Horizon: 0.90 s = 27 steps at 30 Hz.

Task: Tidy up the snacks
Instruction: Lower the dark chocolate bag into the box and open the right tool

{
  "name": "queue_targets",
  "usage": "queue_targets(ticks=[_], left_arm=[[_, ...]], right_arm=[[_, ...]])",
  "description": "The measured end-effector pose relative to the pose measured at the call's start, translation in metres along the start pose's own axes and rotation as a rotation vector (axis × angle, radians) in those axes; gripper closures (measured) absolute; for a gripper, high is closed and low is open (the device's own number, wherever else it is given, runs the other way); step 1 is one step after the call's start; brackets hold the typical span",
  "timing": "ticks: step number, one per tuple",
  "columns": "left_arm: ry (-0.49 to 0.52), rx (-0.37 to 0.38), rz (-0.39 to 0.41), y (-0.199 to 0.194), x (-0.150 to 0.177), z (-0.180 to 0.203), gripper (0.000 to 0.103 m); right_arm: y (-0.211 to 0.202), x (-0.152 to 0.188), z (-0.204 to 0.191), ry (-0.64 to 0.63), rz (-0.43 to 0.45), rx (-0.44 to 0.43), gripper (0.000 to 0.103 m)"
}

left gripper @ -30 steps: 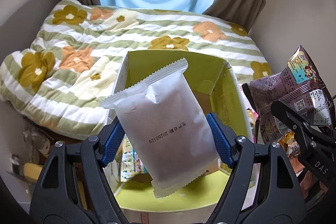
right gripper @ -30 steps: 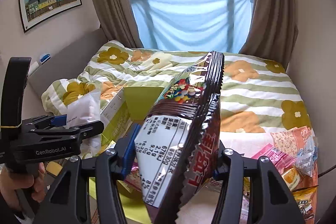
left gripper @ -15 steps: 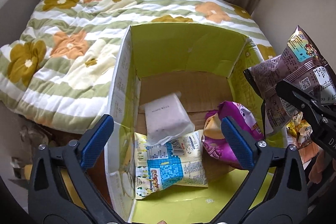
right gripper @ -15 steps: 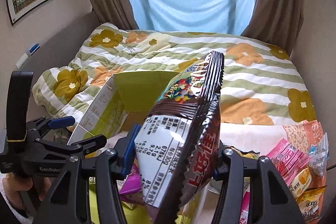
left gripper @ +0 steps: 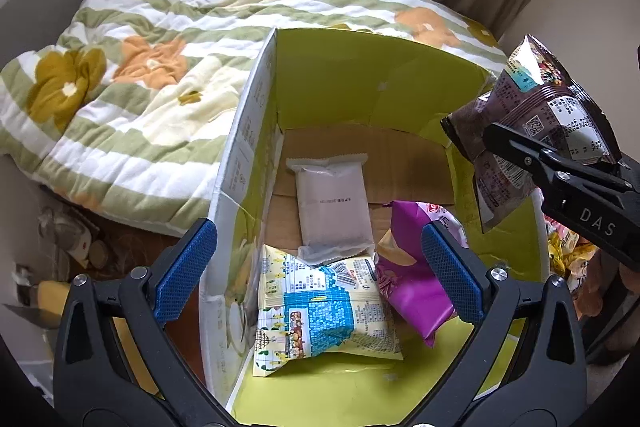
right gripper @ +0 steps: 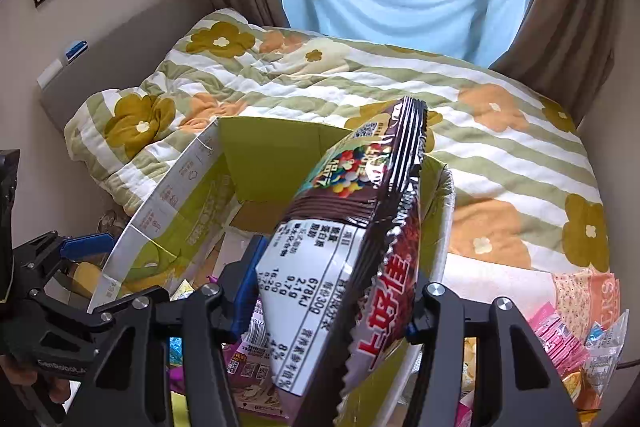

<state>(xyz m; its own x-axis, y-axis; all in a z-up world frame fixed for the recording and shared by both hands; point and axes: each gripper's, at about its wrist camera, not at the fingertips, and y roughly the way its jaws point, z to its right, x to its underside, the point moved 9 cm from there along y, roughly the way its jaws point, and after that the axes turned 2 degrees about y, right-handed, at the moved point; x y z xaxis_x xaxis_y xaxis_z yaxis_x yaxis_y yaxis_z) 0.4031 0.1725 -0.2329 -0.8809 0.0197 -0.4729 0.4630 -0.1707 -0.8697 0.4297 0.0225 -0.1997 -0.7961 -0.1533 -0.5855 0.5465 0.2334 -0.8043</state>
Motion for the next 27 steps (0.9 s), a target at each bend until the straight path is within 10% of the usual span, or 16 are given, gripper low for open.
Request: queue_targets(ticks=[4,6,7,27], left_arm=[[0.017,-0.023,0.0,-0.002,0.0,0.005,0.001],[0.015,-0.022,0.0,-0.002,0.001,0.006,0.001],[0.016,-0.025,-0.002,-0.003,0.002,0.006,0.002],[0.062,-0.004,0.059,-0.047,0.023,0.004,0.002]], right_arm=[[0.007,0.002,0.003,0.012,0.0,-0.007,0.043],[0.006,0.0,0.005,0.027,0.025,-0.01,0.003],[0.003,-0.001,0.005,0.033,0.044,-0.015,0.0],[-0.055,0.013,-0.01,0.081,0.126,-0.011,0.0]])
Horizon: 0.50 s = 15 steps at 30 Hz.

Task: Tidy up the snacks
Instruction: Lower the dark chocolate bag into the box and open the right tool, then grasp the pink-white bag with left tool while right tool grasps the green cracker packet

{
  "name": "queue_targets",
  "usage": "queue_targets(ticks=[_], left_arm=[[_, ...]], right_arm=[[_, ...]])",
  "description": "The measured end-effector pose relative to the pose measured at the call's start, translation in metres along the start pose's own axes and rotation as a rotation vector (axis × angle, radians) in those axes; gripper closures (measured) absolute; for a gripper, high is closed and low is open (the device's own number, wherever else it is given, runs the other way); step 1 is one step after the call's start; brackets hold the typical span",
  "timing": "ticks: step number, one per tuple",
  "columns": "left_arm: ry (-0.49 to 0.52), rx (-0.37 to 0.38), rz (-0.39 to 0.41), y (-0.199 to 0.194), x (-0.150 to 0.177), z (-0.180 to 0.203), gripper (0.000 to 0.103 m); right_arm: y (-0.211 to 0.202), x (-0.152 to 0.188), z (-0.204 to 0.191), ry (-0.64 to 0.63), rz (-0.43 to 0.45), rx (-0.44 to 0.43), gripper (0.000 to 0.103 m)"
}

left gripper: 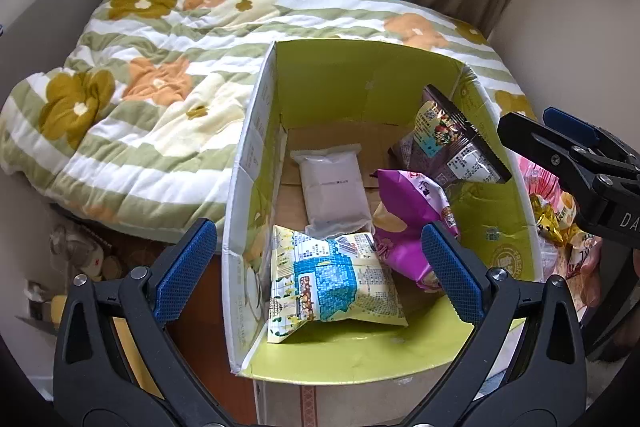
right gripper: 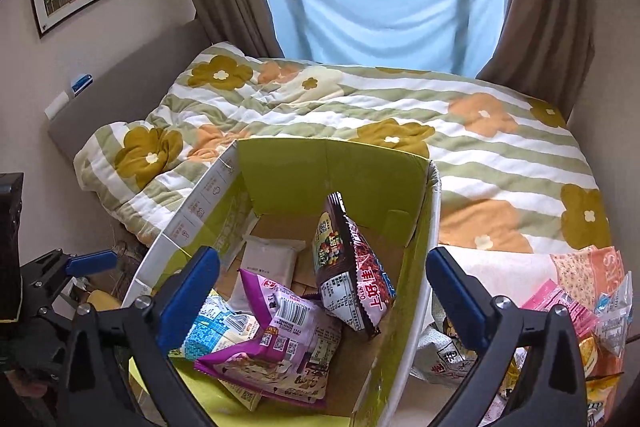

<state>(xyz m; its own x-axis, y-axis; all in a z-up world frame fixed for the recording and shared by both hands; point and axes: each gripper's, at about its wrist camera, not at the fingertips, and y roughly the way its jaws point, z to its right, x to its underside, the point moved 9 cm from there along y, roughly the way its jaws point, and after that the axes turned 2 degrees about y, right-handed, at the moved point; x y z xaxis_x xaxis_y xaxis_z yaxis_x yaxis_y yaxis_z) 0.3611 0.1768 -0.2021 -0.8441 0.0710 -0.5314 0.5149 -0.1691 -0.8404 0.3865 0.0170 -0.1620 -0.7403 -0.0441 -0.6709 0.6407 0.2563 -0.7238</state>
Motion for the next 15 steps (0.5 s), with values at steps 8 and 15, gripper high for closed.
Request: queue_targets(ticks=[8,15], left_arm=[[0.053,0.069,0.035,-0.031,0.009,0.013,0.002],[0.086,0.158,0.055,-0.045,0.017,0.046,0.001]], right_arm=[[-0.046,0.011,0.001,0.068,0.061,0.049,0.0],[-0.087,0.036,0.028,0.133,0.072,0.105,0.0]])
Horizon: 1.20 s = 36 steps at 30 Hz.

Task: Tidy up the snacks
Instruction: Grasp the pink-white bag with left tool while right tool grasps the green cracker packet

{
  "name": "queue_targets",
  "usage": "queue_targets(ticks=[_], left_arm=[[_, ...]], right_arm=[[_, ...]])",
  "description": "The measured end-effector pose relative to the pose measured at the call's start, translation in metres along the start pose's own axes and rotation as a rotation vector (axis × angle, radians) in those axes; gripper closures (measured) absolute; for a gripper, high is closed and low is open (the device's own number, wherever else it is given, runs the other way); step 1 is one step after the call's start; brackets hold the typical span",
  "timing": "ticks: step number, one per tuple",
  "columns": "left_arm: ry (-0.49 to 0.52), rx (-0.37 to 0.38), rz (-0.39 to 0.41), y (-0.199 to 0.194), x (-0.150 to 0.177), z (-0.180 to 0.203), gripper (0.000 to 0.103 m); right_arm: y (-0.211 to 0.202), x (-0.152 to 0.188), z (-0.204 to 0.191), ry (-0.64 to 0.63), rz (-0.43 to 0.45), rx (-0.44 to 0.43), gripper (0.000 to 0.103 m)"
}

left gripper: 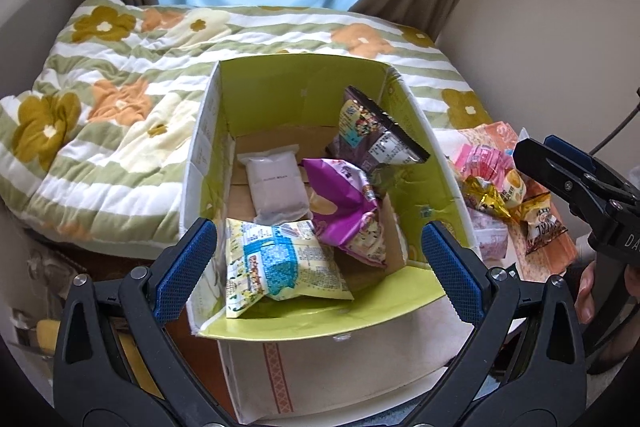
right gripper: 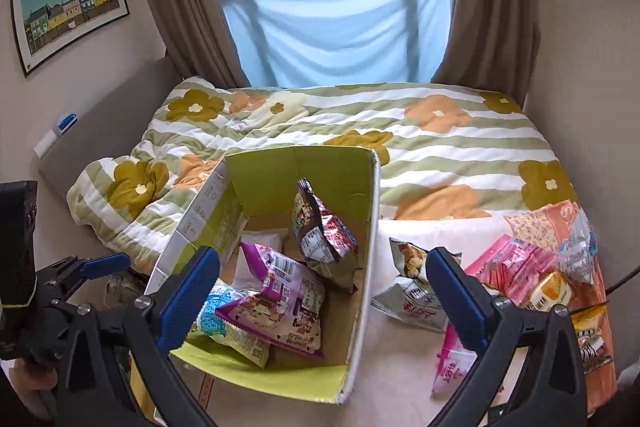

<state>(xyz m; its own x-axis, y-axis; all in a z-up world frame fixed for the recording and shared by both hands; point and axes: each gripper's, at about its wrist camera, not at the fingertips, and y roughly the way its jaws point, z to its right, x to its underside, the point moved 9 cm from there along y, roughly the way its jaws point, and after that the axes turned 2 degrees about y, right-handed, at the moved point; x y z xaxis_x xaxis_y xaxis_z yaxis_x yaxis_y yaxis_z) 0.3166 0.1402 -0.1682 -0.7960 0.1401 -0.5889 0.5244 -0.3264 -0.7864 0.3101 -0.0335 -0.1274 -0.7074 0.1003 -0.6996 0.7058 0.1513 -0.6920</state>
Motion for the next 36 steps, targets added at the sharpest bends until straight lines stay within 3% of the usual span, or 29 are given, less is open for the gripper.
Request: queue_targets(ticks=[10,19,25,30,36], left_arm=[[0.092,0.066,0.001,0.006,0.003,0.093,0.001],[0.099,0.106,-0.06,0.035,0.022,0.202,0.001],[0.078,0.086,-0.124,0.074,0.044,0.254,0.001],[0.072,0.06,-0.215,0.124,0.068,0.27,0.002],[0.099,0.057,-0.301,0.179,0.093,0.278,0.002]], right_arm=[[-0.055,0.033,0.092,0.09,0.034,0.14,0.0],[-0.086,0.075,0.174,0.09,-0.027,0.212,0.0],[-0.077,0.115,0.21,0.055,-0.116,0.189,0.0],[-0.051,0.158,0.225,0.087,-0.212,0.121,0.0],[-0.021,0.205,0.23,0.08,-0.292,0.134,0.0]])
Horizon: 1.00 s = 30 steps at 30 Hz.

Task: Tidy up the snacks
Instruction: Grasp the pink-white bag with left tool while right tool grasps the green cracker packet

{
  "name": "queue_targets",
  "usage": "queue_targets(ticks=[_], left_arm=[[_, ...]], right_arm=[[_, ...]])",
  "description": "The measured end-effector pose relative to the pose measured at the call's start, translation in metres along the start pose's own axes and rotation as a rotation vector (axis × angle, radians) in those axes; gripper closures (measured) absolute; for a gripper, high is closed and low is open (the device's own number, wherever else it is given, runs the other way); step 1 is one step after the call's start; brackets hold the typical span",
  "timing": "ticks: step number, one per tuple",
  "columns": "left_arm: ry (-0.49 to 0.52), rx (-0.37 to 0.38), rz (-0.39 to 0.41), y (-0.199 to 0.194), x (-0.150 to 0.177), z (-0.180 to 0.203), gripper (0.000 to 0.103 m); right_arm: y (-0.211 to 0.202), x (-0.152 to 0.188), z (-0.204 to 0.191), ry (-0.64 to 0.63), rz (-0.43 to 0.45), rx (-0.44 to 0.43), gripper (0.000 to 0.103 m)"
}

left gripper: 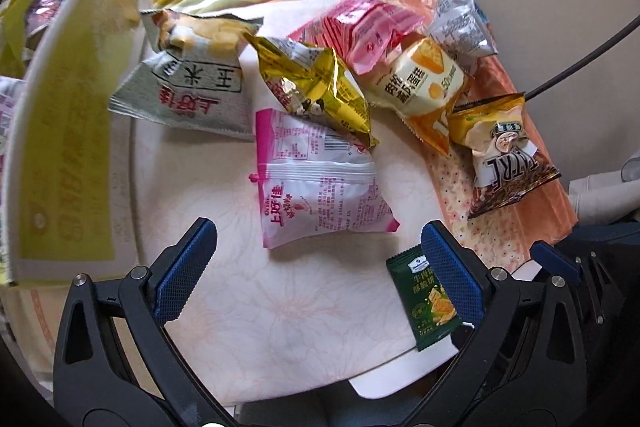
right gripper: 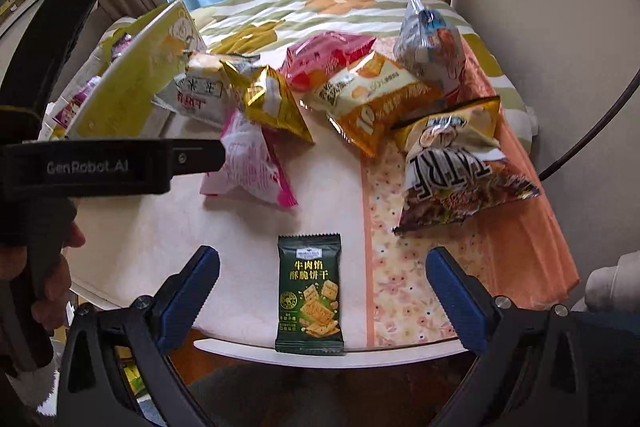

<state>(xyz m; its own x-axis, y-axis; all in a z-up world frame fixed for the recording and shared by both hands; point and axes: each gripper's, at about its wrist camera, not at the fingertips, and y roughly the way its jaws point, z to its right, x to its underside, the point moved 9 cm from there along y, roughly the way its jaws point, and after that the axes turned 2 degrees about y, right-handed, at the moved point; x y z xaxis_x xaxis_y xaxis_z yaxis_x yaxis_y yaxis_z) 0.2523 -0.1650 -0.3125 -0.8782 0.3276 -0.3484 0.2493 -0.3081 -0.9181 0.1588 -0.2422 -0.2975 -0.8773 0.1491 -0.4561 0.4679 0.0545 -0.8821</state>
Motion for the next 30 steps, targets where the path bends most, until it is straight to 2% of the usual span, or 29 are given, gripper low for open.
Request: queue_targets(ticks=[6,9,12,17,22,24,30], left_arm=[[-0.006,0.012,-0.017,0.044,-0.003,-0.001,0.002],[-0.01,0.022,-0.007,0.057,-0.006,-0.001,0.002],[-0.004,0.023,-0.005,0.062,-0.008,0.001,0.002],[-0.01,0.024,0.001,0.061,-0.016,0.001,0.002],[-0.023,0.024,-0.026,0.069,-0.021,-0.002,0.002],[-0.011,0.021,-0.015,0.069,-0.022,-0.001,0.005],[0.049,0.017,0.003,0.065,-0.016,-0.002,0.022]], right_arm=[[0.029,0.019,-0.004,-0.043,-0.024,0.063,0.0],[0.04,0.028,-0.007,-0.057,-0.05,0.063,0.003],[0.047,0.034,-0.006,-0.058,-0.074,0.073,0.011],[0.048,0.04,0.002,-0.023,-0.078,0.075,0.013],[0.046,0.048,0.007,-0.017,-0.087,0.081,0.022],[0.046,0.052,0.008,-0.018,-0.09,0.083,0.028],[0.047,0.058,0.004,-0.022,-0.088,0.094,0.031]])
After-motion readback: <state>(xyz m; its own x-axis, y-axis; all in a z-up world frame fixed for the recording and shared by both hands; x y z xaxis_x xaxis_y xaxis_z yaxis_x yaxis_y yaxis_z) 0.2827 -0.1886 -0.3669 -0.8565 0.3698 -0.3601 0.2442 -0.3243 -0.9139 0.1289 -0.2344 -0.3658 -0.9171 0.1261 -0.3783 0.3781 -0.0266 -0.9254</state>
